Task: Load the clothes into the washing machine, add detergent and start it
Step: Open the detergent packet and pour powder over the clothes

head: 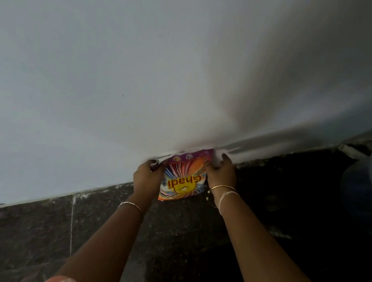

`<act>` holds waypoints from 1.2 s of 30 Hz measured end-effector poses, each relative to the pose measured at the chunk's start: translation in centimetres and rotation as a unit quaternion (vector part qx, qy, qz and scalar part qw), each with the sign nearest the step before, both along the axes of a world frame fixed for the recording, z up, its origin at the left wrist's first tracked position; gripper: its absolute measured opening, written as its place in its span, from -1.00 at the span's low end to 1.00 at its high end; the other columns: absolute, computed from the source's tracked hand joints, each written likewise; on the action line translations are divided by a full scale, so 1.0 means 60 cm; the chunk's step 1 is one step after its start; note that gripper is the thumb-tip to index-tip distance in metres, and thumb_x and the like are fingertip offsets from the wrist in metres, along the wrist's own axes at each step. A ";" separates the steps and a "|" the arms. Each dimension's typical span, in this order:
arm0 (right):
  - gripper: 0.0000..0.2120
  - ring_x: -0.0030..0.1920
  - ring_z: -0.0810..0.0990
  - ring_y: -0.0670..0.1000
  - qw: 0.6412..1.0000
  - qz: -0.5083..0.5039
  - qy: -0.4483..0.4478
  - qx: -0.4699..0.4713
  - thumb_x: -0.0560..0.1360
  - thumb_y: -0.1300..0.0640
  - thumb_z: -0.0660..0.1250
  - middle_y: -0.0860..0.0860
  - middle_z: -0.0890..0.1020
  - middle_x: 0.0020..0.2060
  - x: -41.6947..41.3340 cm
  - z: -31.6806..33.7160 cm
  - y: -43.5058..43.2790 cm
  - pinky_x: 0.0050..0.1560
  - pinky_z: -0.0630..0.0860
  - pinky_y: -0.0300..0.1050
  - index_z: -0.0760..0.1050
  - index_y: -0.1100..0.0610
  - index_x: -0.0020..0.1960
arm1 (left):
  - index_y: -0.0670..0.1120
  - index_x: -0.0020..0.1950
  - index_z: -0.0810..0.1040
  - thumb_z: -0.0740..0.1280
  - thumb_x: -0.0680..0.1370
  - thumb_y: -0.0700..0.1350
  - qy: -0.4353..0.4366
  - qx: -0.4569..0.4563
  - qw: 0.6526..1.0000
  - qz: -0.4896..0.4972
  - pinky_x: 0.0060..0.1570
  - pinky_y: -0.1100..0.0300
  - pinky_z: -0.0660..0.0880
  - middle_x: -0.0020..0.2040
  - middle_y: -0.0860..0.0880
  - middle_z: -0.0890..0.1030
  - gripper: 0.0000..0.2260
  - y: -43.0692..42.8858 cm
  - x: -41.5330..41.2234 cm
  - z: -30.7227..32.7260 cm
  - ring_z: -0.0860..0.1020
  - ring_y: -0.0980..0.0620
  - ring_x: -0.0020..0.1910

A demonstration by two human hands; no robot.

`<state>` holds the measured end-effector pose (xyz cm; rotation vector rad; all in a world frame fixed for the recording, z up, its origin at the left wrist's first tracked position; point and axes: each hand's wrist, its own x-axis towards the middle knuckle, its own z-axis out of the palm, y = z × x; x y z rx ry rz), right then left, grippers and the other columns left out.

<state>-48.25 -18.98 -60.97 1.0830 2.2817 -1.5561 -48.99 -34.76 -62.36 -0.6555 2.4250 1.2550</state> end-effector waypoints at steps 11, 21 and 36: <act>-0.42 0.41 0.34 0.14 0.990 -0.071 -0.097 -0.068 0.52 0.18 0.32 0.12 0.35 0.43 0.096 0.011 -0.014 0.35 0.33 0.06 0.20 0.13 0.48 | -0.23 0.43 0.27 0.42 0.50 -0.06 -0.091 0.095 0.977 0.167 0.23 0.02 0.43 0.32 -0.22 0.46 -0.41 0.032 0.072 0.025 0.45 -0.19 0.29; -0.53 0.39 0.37 0.10 0.999 -0.045 -0.019 -0.016 0.54 0.17 0.26 0.06 0.38 0.40 0.191 0.266 -0.022 0.35 0.38 0.04 0.32 -0.03 0.42 | -0.17 0.40 0.32 0.34 0.55 -0.16 -0.060 0.086 0.994 0.025 0.00 0.24 0.44 0.27 -0.12 0.51 -0.56 0.095 0.146 0.305 0.53 -0.02 0.08; -0.56 0.45 0.26 -0.01 0.970 -0.033 0.126 0.203 0.60 0.07 0.16 0.01 0.32 0.43 0.524 0.760 -0.057 0.40 0.24 -0.14 0.25 0.05 0.46 | -0.06 0.29 0.42 0.33 0.55 -0.14 0.047 0.175 0.958 -0.224 0.23 0.03 0.46 0.27 -0.07 0.52 -0.68 0.075 0.420 0.766 0.50 -0.02 0.19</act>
